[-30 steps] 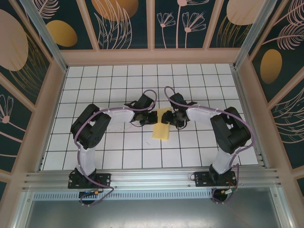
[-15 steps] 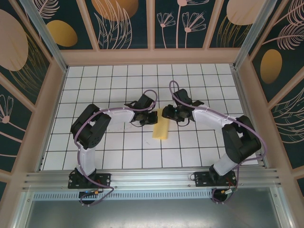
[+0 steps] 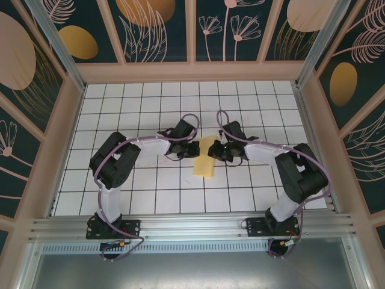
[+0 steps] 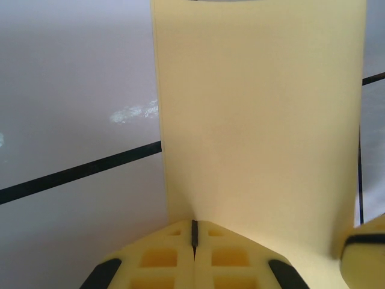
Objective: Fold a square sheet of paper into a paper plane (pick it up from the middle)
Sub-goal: Fold the square sheet of paper in half at the center of the table.
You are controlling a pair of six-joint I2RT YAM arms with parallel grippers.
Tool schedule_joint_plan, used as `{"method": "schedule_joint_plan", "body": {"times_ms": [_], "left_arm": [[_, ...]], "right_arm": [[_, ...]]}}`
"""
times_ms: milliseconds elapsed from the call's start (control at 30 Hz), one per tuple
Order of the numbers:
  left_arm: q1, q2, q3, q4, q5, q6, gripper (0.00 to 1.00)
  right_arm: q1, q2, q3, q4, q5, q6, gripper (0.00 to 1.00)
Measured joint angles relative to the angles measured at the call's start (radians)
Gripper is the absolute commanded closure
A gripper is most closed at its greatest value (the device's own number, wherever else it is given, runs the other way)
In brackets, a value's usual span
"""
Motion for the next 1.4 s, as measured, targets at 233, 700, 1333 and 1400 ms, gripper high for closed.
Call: {"method": "schedule_joint_plan", "body": {"times_ms": [233,700,1333,1400], "left_arm": [[0.0,0.0,0.0,0.0,0.0,0.0,1.0],[0.0,0.0,-0.002,0.002,0.0,0.001,1.0],[0.0,0.0,-0.002,0.002,0.0,0.008,1.0],[0.0,0.0,-0.003,0.003,0.0,0.008,1.0]], "right_arm": [[-0.021,0.011,-0.05,0.03,-0.012,-0.001,0.83],[-0.025,0.019,-0.075,0.052,-0.011,-0.004,0.81],[-0.026,-0.03,-0.177,0.122,-0.137,0.019,0.79],[-0.027,-0.024,-0.185,0.14,-0.145,0.023,0.79]]}}
